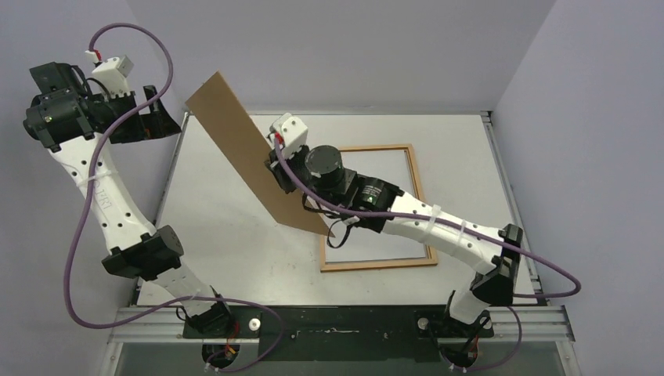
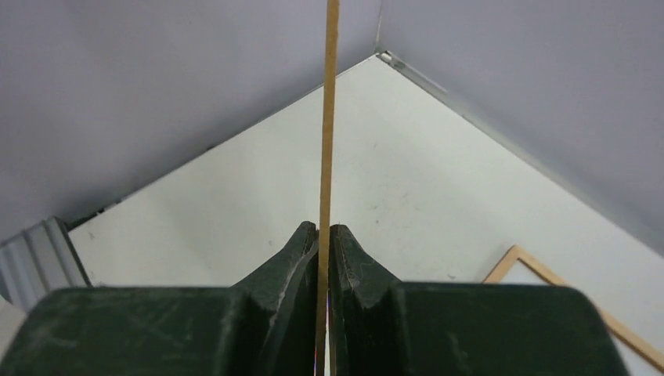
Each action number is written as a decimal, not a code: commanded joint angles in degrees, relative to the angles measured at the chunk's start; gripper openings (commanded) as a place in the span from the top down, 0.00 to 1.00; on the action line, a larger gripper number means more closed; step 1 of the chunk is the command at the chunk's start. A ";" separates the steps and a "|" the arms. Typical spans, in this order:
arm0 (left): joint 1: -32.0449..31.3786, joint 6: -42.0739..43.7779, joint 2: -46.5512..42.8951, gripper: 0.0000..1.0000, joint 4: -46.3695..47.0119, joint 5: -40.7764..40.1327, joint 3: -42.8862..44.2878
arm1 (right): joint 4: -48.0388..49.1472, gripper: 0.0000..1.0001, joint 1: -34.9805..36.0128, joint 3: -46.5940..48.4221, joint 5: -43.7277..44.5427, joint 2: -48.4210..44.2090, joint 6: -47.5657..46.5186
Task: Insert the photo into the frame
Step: Turn over the photo frame item at the center of the board, then place the photo frame item in the photo frame.
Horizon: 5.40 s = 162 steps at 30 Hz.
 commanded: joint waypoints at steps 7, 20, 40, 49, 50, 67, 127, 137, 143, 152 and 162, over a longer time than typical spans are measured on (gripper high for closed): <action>2.25 -3.89 -4.97 0.04 2.58 4.82 -2.06 | 12.87 0.95 23.54 -1.43 36.01 -9.17 -49.81; 3.77 -2.05 -0.76 0.04 1.48 14.07 -5.65 | 51.14 0.95 28.90 -27.86 58.14 -12.72 -97.75; -7.03 -14.85 -2.08 0.04 8.67 32.58 -4.29 | 66.95 0.95 25.70 -31.39 59.04 1.43 -100.82; -14.49 -14.77 -1.44 0.00 13.11 21.81 -15.48 | 75.28 0.95 27.48 -30.05 57.80 6.63 -107.58; -14.62 -14.60 -1.20 0.00 13.56 20.85 -16.29 | 75.16 0.95 27.69 -29.81 57.73 6.75 -107.33; -17.63 -8.30 4.16 0.52 5.89 27.19 -17.37 | 77.86 0.95 29.12 -26.48 55.96 12.73 -108.73; -20.64 3.68 -10.76 1.00 8.89 39.38 -16.98 | -34.72 0.03 -33.61 24.40 -63.03 10.00 -23.77; -21.40 3.95 -11.17 1.00 8.94 39.29 -17.75 | -20.45 0.12 -34.30 15.67 -75.96 10.21 -13.77; -21.27 4.02 -10.98 1.00 9.55 39.13 -18.49 | -10.75 0.44 -31.95 8.03 -78.49 8.15 -6.32; -19.86 -3.34 -11.86 1.00 21.03 36.15 -24.28 | 18.88 0.83 -30.17 -4.92 -79.19 0.42 20.61; -16.04 -17.09 -13.02 0.54 38.71 29.63 -33.87 | 42.49 0.95 -27.18 -16.93 -73.90 -5.66 43.69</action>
